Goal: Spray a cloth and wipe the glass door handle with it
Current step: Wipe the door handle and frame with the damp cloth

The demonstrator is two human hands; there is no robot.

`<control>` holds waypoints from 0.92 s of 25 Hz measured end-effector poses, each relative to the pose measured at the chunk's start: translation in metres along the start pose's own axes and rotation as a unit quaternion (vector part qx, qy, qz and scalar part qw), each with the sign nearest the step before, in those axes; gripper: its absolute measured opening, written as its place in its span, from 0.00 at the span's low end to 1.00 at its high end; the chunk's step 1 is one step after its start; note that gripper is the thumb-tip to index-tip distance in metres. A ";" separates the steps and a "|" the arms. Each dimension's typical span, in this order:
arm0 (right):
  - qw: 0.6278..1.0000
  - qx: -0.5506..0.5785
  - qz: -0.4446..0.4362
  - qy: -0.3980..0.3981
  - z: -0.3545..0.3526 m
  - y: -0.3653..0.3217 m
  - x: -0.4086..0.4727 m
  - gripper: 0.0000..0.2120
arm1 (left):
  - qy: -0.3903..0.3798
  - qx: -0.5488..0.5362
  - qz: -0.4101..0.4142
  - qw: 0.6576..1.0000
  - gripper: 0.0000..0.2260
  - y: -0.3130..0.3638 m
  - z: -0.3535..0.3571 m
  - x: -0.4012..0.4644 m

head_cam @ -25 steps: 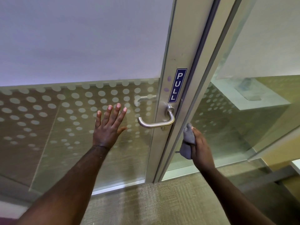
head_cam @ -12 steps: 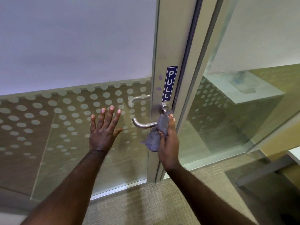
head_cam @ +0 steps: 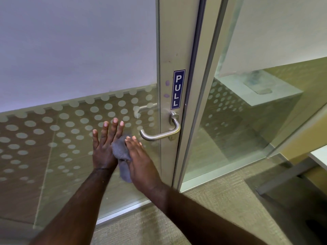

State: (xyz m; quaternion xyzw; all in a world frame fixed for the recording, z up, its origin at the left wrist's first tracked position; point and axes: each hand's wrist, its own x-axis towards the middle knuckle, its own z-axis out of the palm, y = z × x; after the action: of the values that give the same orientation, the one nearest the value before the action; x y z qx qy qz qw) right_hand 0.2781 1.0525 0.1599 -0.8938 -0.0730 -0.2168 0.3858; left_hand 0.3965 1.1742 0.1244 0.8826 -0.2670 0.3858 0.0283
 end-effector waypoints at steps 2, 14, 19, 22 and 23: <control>1.000 -0.009 -0.018 -0.020 0.005 0.005 -0.013 0.24 | 0.021 0.036 0.010 0.999 0.30 -0.001 0.002 -0.001; 0.988 -0.104 -0.062 0.093 -0.039 0.057 -0.060 0.23 | 0.007 -0.004 -0.009 1.000 0.37 0.000 0.000 0.000; 0.975 -0.073 -0.049 0.202 -0.092 0.051 -0.010 0.22 | -0.005 0.005 -0.017 1.000 0.32 0.001 -0.001 -0.001; 0.953 -0.119 -0.064 0.270 -0.114 0.040 0.035 0.25 | -0.015 0.008 -0.020 1.000 0.31 0.001 -0.001 -0.001; 0.950 -0.120 -0.056 0.282 -0.119 0.035 0.049 0.28 | -0.018 0.008 -0.021 1.000 0.31 0.001 -0.002 0.000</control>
State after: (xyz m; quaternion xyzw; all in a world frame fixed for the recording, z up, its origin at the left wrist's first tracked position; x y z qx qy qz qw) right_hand 0.2932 0.9410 0.2310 -0.8305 0.0151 -0.4882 0.2679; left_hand 0.3945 1.1737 0.1250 0.8948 -0.2463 0.3715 0.0250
